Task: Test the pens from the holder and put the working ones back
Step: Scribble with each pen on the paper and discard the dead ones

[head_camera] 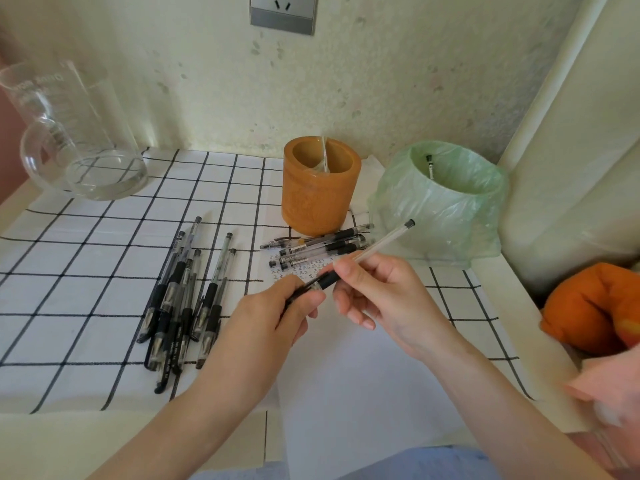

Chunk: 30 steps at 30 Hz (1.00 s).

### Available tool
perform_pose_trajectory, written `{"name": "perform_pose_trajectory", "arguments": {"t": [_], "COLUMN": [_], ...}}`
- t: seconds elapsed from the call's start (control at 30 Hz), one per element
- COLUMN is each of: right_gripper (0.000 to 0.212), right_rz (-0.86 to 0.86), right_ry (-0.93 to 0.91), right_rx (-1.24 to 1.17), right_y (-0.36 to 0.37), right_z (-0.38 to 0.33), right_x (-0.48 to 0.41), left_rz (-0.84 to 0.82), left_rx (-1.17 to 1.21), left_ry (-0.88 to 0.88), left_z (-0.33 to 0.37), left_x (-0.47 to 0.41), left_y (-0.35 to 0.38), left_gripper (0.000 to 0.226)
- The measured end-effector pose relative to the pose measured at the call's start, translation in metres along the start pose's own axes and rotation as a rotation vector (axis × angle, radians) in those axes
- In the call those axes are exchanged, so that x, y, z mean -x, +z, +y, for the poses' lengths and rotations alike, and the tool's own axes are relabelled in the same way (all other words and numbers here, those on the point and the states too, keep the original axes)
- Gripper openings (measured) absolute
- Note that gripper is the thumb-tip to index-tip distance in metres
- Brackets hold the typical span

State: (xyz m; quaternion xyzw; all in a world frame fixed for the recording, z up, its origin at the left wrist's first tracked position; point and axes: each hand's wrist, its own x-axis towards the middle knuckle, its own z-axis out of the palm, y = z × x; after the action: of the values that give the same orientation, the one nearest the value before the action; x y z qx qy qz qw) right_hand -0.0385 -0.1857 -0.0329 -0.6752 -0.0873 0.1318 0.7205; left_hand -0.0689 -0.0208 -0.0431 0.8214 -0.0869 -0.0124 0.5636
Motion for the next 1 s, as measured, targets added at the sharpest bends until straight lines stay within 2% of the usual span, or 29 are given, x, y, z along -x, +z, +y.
{"name": "perform_pose_trajectory", "arguments": {"t": [0.13, 0.27, 0.4, 0.53, 0.6, 0.67, 0.73, 0.9, 1.0], "right_gripper": [0.029, 0.041, 0.027, 0.021, 0.024, 0.023, 0.019, 0.024, 0.027], "right_rz": [-0.016, 0.009, 0.07, 0.126, 0.188, 0.255, 0.372, 0.679, 0.767], "right_ry": [0.002, -0.029, -0.082, -0.184, -0.24, -0.266, -0.305, -0.314, -0.264], "right_rx": [-0.004, -0.025, 0.036, 0.106, 0.101, 0.11, 0.266, 0.742, 0.827], "right_y": [-0.001, 0.004, 0.018, 0.016, 0.007, -0.008, -0.028, -0.081, -0.104], "right_z": [-0.001, 0.003, 0.008, 0.006, -0.004, -0.016, -0.027, -0.065, -0.082], "right_x": [0.002, 0.0, 0.001, 0.0, -0.004, -0.006, -0.007, -0.022, -0.046], "left_rz": [-0.005, -0.041, -0.063, -0.084, -0.089, -0.075, -0.068, -0.077, -0.08], "left_rx": [0.032, 0.135, 0.178, 0.037, -0.051, -0.136, -0.214, -0.271, -0.284], "left_ry": [-0.027, -0.067, -0.087, -0.037, -0.05, -0.048, -0.019, 0.025, 0.026], "left_z": [0.001, 0.003, 0.0, 0.004, 0.004, 0.002, 0.0, 0.002, 0.001], "left_x": [0.001, -0.001, -0.004, -0.005, -0.007, -0.008, -0.01, -0.012, -0.011], "left_y": [0.005, 0.011, 0.015, 0.007, 0.004, 0.004, 0.005, 0.003, 0.003], "left_gripper": [0.027, 0.028, 0.027, 0.036, 0.041, 0.031, 0.019, 0.018, 0.018]}}
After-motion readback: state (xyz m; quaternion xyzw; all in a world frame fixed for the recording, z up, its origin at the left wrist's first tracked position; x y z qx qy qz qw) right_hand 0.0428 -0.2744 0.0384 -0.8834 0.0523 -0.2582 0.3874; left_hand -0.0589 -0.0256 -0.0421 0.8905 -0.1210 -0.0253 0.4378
